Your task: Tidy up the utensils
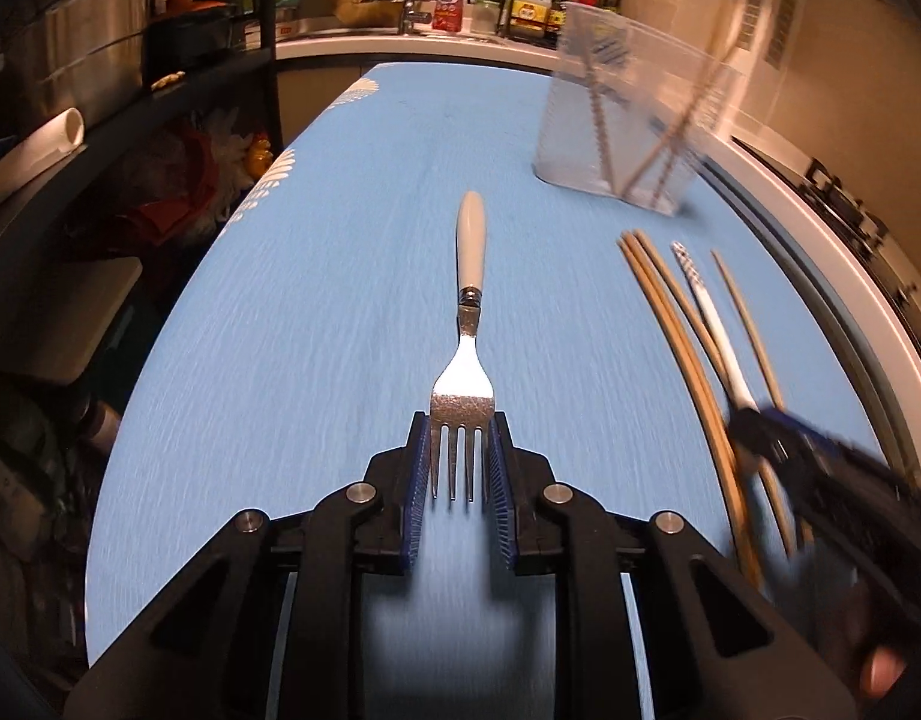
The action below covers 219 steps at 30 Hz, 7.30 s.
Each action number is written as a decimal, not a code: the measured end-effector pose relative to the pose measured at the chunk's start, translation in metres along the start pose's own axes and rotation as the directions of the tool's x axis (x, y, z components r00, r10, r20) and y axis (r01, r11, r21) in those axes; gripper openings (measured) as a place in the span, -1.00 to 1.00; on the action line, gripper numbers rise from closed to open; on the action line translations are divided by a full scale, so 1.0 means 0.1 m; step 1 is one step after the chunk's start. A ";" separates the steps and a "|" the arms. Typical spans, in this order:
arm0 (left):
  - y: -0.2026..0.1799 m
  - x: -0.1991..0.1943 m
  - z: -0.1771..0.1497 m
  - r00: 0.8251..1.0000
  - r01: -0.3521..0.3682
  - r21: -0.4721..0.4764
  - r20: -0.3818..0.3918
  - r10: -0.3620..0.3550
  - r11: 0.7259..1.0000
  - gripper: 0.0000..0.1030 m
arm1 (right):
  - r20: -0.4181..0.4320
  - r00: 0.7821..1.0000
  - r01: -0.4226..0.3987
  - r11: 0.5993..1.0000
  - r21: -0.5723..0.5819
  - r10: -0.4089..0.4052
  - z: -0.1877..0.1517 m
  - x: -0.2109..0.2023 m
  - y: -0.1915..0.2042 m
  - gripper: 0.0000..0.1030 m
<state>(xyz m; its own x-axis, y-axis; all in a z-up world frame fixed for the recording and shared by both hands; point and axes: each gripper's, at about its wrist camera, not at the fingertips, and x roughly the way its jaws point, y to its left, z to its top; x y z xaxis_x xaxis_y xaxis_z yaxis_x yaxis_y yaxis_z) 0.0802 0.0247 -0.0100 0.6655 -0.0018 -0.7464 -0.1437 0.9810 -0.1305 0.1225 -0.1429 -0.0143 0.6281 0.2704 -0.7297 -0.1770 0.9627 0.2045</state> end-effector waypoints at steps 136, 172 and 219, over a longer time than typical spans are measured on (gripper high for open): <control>-0.07 -0.29 0.67 0.975 -0.080 0.214 0.218 0.032 0.973 -0.68 | 0.149 0.986 -0.069 0.996 -0.063 0.078 0.68 -1.12 -0.25 -0.77; -0.24 -0.82 1.33 0.939 0.068 0.166 0.321 -0.119 0.984 -1.00 | 0.094 0.993 -0.060 0.994 -0.092 0.068 1.28 -1.36 -0.16 -0.77; -0.71 0.85 1.20 0.961 0.226 0.336 -0.233 -0.151 0.914 -0.79 | 0.131 0.982 -0.134 0.991 -0.005 0.133 1.16 -1.03 -0.58 -0.76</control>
<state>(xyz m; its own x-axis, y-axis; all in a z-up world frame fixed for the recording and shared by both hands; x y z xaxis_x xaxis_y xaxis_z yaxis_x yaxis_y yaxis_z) 0.2349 -0.0215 0.0144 0.4903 -0.1955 -0.8494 0.2647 0.9619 -0.0686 0.1558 -0.2260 0.1245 0.6926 0.3941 -0.6042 -0.2633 0.9179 0.2970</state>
